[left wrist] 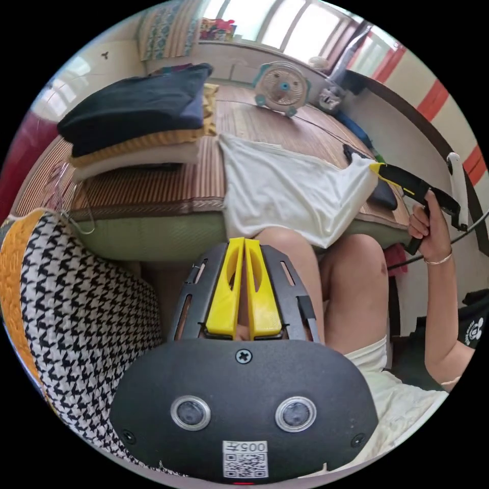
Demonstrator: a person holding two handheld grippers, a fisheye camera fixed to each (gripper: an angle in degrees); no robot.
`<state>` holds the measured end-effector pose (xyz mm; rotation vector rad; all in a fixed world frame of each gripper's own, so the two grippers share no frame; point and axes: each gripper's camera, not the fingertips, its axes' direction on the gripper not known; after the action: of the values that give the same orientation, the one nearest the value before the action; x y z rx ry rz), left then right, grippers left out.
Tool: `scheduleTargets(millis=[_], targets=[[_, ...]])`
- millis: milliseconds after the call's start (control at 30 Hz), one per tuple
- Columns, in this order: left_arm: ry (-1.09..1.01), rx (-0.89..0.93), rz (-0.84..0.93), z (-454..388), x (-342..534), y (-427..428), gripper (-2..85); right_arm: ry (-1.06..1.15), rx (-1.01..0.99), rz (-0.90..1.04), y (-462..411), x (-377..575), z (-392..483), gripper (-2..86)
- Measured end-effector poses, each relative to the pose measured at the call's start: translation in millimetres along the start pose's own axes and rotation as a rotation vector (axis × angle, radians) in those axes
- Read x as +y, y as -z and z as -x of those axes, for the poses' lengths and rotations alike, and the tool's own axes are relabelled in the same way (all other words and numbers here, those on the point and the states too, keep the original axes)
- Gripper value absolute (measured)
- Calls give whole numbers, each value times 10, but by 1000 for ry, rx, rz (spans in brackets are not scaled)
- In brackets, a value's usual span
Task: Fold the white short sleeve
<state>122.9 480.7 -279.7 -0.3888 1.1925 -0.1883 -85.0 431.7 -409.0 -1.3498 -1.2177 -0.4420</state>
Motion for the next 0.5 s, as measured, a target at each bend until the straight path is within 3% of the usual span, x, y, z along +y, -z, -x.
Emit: scheduleTargets(millis=[333,500], targets=[[29,-21,25,522,83,-95,26,226,-183,190,-920,-35,1647,-10],[-60,-4,67,442,-70,-224,30,221,-168,260,-1131,45,1852,16]])
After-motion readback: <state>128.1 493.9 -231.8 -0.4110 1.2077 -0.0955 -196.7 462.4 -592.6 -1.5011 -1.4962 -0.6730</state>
